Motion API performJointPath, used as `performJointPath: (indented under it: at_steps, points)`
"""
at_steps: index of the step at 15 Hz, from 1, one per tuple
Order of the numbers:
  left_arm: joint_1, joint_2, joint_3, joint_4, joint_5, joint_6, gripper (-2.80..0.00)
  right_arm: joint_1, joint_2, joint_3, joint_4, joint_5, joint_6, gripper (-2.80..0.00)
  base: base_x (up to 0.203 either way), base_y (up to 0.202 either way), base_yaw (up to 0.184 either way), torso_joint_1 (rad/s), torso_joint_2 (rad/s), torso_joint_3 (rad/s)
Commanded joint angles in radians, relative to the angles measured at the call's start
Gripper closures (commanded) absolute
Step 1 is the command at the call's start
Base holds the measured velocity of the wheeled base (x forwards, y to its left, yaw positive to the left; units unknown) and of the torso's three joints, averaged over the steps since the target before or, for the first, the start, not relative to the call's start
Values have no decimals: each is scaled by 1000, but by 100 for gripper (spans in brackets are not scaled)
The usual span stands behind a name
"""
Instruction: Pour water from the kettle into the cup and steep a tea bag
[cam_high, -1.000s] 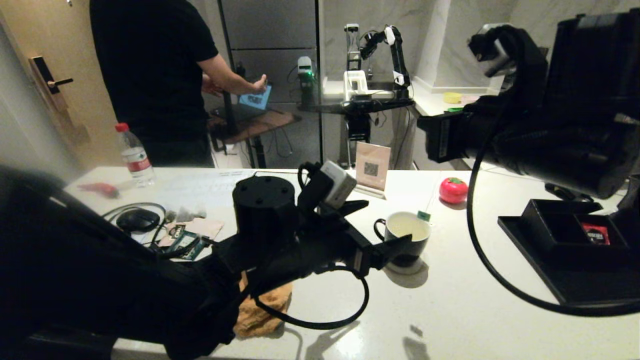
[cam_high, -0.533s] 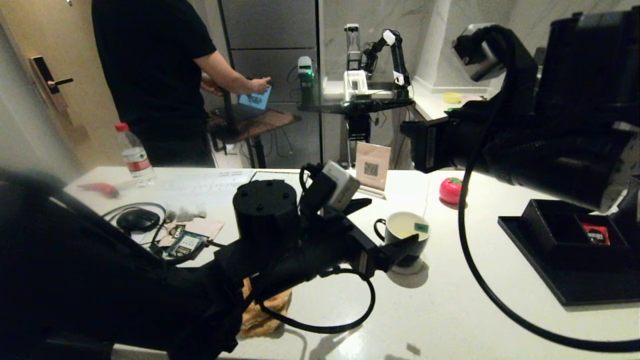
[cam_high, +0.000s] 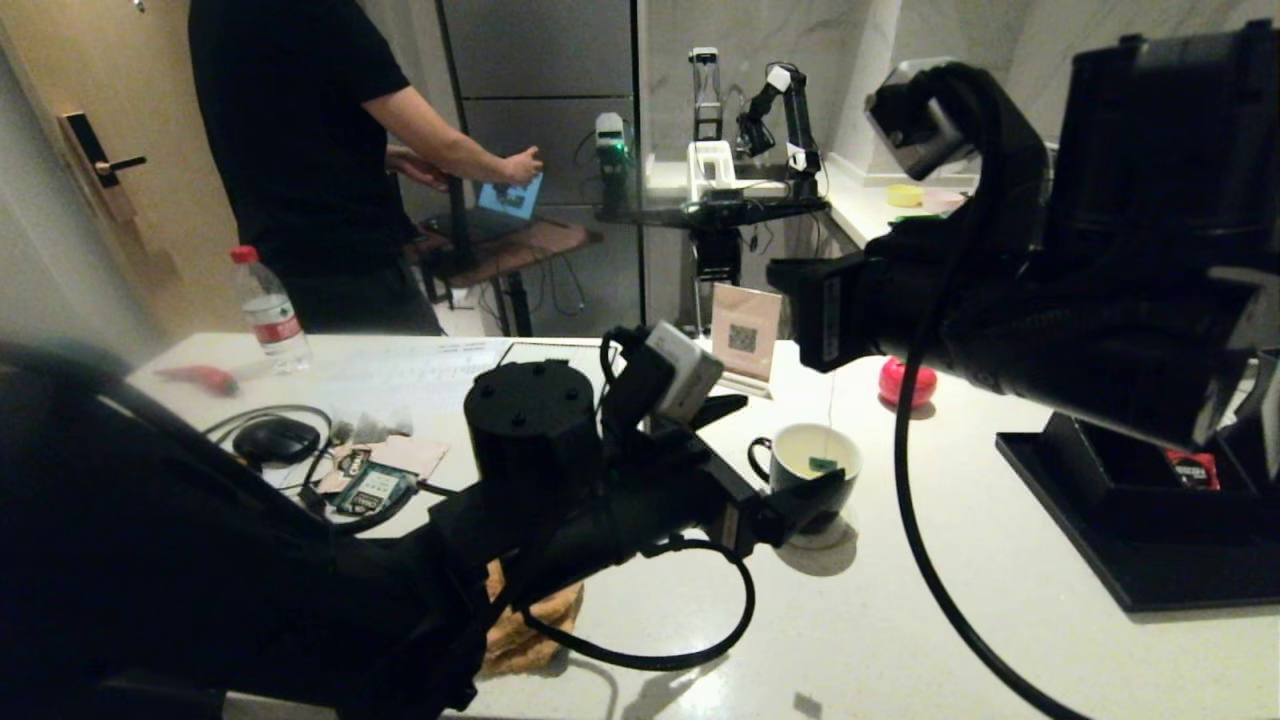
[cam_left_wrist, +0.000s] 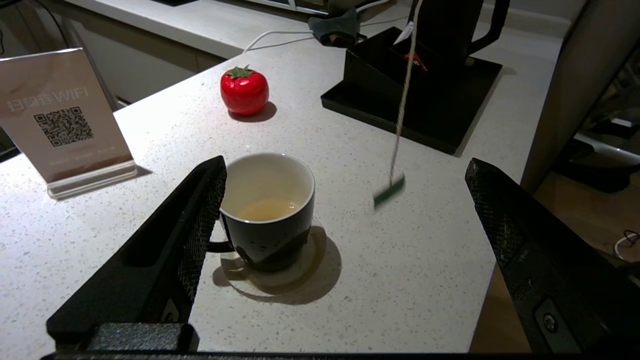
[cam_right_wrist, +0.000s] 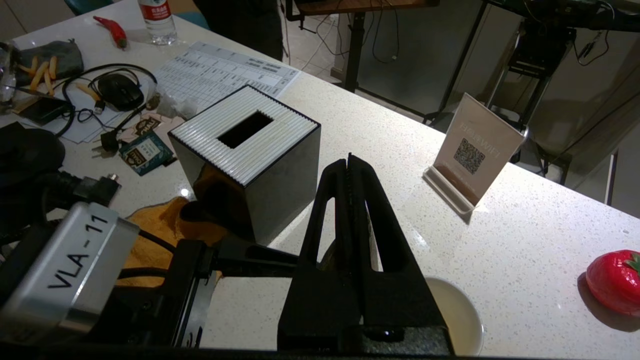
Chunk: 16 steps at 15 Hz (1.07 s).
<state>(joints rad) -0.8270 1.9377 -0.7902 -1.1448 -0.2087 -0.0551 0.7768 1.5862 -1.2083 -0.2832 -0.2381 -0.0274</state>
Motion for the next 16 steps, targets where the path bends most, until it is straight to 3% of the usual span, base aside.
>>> performJointPath:
  at_steps: [1, 8, 16]
  points:
    - [0, 4, 0, -7, -1, 0, -280, 4, 3, 0, -2, -1, 0, 0, 0, 0, 0, 0, 0, 0]
    - [3, 2, 1, -10, 0, -29, -280, 10, -10, -12, -4, 2, 32, 0, 0, 0, 0, 0, 0, 0]
    - [2, 3, -10, -12, -1, -57, -280, 94, -15, -33, -28, 5, 113, 0, 0, 0, 0, 0, 0, 0]
